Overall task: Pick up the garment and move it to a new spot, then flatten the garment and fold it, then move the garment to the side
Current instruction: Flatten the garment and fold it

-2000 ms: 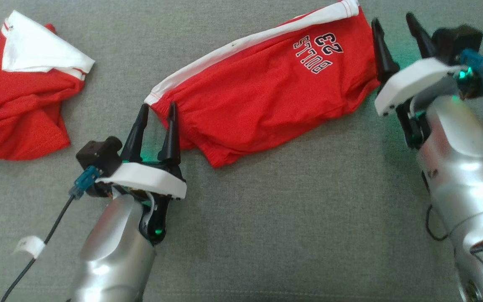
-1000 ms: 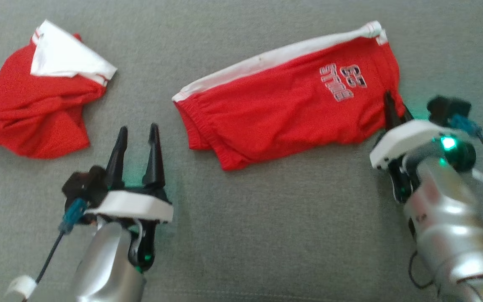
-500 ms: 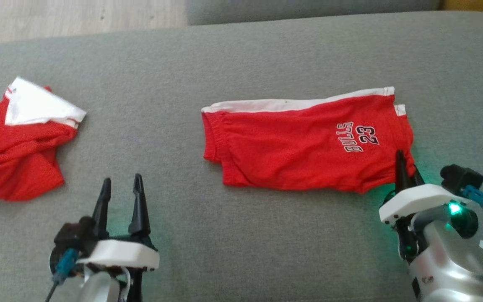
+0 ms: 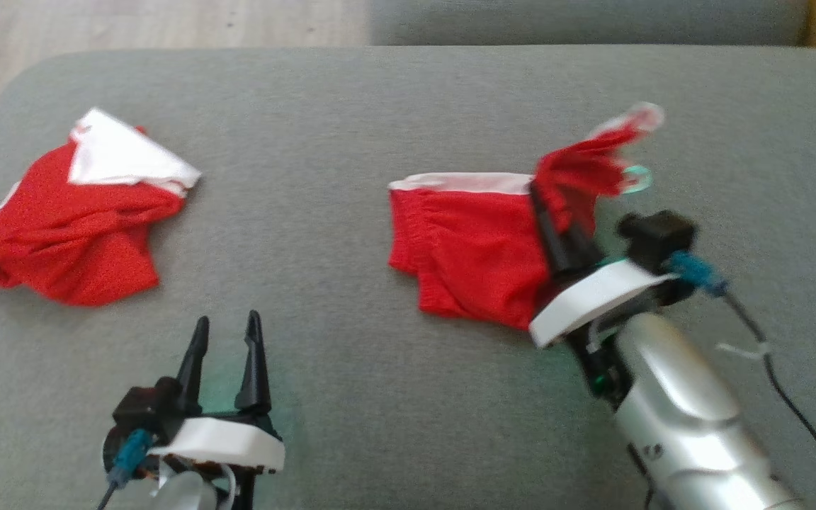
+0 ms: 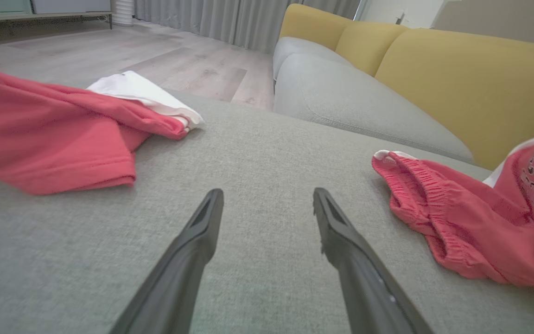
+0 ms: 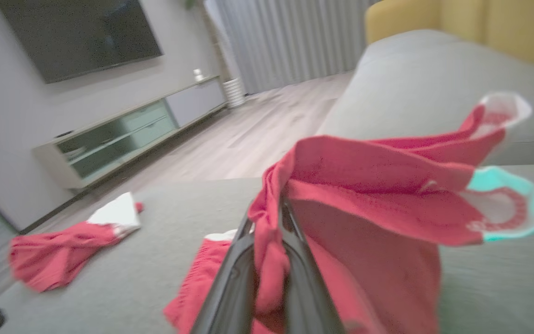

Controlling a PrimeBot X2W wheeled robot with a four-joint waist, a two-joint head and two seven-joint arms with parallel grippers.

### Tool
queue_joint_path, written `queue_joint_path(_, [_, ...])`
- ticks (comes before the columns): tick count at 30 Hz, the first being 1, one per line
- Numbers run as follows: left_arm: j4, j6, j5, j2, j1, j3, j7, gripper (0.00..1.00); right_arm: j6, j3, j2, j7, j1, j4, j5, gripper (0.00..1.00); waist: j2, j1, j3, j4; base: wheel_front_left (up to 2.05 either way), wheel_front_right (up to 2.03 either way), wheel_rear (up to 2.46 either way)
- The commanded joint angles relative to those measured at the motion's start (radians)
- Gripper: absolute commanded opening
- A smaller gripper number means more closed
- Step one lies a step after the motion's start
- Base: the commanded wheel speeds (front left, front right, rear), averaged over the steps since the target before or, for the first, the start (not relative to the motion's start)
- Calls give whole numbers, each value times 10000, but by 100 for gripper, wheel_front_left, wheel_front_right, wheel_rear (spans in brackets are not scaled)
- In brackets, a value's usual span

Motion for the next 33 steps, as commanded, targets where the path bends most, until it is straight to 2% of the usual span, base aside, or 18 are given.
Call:
queue_joint_path(1, [-218,49,-67,141,-163,172,-65,100,-9,668,138,-110,-267,-250,257,0,0,0,-90,479,0,0,0])
queue_joint_path(5, [-145,80,-151,141,-78,16,-65,100,-9,2191,139,-31,-371,212,930,0,0,0,-185,981,0,0,0])
queue_joint_path(6, [-123,83,-164,141,-61,-17,-65,100,-9,2403,139,-36,-416,367,1049,30,0,0,-200,1075,0,0,0])
queue_joint_path(7, [-115,94,-176,141,-48,-45,-65,100,-9,2607,139,-40,-461,543,1107,94,0,0,-207,1140,0,0,0])
queue_joint_path(8, [-114,102,-185,141,-38,-66,-65,100,-9,2757,140,-45,-476,672,1246,100,0,0,-209,1179,0,0,0])
queue_joint_path(11, [-143,158,-190,141,-12,-40,-65,100,-9,2956,140,-75,-540,1001,1434,100,0,0,-214,1154,0,0,0])
queue_joint_path(14, [-221,212,-120,141,-6,78,-65,100,-9,2696,140,-101,-604,1142,1321,100,0,0,-200,933,0,0,0])
queue_joint_path(17, [-353,269,8,141,-39,222,-65,100,-9,1786,140,-106,-464,651,864,100,0,0,-171,590,0,0,0])
queue_joint_path(25, [-683,454,843,141,-124,631,-65,100,-9,-1405,140,-109,1018,-770,-1187,100,0,0,-215,-308,0,0,0])
queue_joint_path(28, [-726,522,1089,141,-14,802,-65,100,-9,-2158,141,-109,1519,-1038,-1658,100,0,0,-318,-562,0,0,0])
queue_joint_path(33, [-756,548,1312,141,218,977,-65,100,-9,-2578,141,-109,2083,-1240,-1932,100,0,0,-536,-806,0,0,0])
